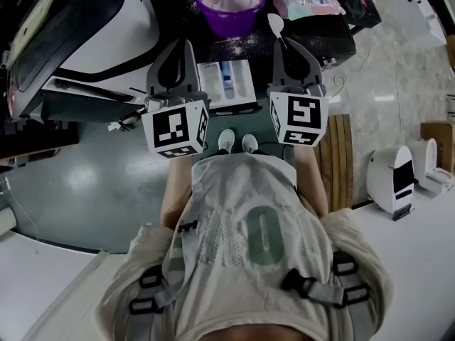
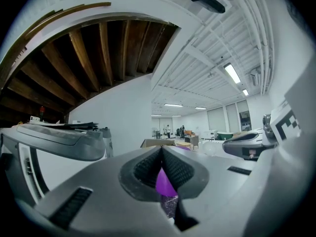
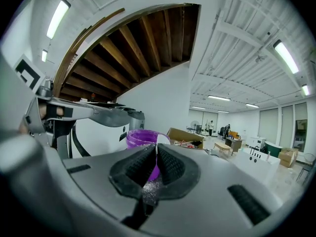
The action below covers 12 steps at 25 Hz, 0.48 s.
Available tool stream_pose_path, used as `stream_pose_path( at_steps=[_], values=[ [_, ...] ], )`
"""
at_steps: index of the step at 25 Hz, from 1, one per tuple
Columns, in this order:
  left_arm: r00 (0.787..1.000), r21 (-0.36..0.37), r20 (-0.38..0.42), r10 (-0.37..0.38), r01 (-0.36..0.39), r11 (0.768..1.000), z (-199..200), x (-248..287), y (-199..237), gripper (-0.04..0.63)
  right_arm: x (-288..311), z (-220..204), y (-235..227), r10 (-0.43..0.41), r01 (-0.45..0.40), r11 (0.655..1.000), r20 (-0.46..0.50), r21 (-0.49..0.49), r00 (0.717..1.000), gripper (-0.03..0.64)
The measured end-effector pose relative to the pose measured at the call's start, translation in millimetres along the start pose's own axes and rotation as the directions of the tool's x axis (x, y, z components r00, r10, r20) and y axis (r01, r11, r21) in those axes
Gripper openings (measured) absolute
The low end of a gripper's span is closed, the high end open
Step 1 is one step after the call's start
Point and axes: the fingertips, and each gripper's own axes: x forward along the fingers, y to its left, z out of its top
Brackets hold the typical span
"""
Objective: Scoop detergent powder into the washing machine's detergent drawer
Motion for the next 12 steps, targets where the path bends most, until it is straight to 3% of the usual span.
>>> stream_pose_path(
  at_steps=[12],
  values=[
    [1.0,-0.003,0.0,0.009,-0.009,1.0,-1.6,-0.5,2.6,0.021,1.3,-0.7,1.9,0.013,-0.013,1.0,-0.002,0.0,1.0,0.012]
  ],
)
